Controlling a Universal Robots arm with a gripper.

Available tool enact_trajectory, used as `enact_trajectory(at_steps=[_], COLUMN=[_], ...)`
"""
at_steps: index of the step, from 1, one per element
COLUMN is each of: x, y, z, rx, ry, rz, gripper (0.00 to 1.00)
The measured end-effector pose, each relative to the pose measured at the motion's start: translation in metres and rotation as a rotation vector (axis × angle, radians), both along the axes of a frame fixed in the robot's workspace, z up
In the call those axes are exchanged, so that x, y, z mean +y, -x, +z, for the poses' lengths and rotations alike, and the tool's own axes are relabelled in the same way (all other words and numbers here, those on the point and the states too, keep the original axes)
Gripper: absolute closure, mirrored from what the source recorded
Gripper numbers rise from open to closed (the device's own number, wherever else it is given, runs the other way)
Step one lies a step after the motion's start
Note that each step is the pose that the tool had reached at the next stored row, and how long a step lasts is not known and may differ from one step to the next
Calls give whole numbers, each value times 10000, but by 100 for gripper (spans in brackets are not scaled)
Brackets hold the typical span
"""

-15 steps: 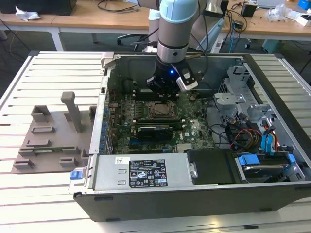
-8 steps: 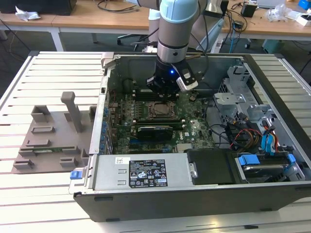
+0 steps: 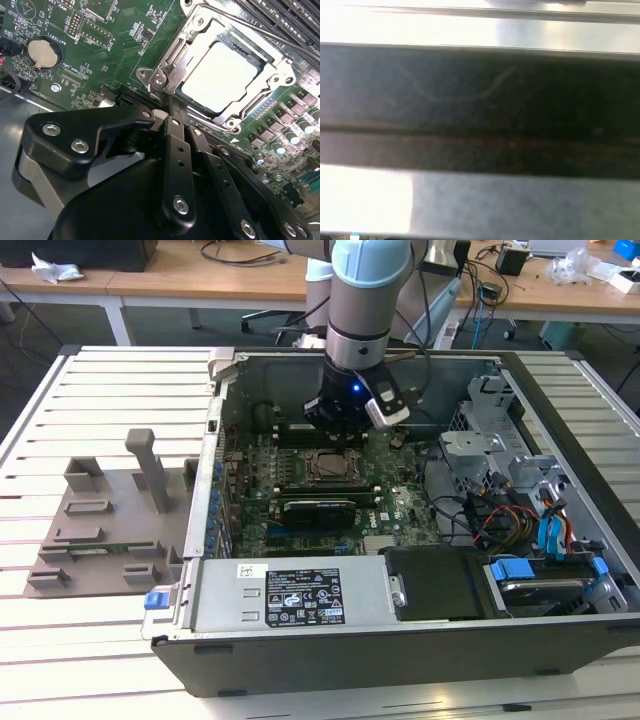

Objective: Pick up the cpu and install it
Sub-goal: 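Install the first cpu locking lever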

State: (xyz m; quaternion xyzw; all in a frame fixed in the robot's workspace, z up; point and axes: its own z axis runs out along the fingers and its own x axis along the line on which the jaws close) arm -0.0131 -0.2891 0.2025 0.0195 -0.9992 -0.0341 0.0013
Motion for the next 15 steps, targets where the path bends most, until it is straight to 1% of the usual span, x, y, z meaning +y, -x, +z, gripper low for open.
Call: enact_trajectory(at_steps=[3, 4, 9, 11, 13, 15], x=[0, 4, 1, 0, 1, -1], y=[-5, -9, -9, -9, -10, -10], z=[-6, -14, -9, 26, 92, 136], rx=[4, -4, 6, 5, 3, 1], ry=[3, -25, 0, -2, 10, 41], rz=[-2, 0, -2, -1, 1, 0], gripper=[89, 89, 89, 89, 89, 89])
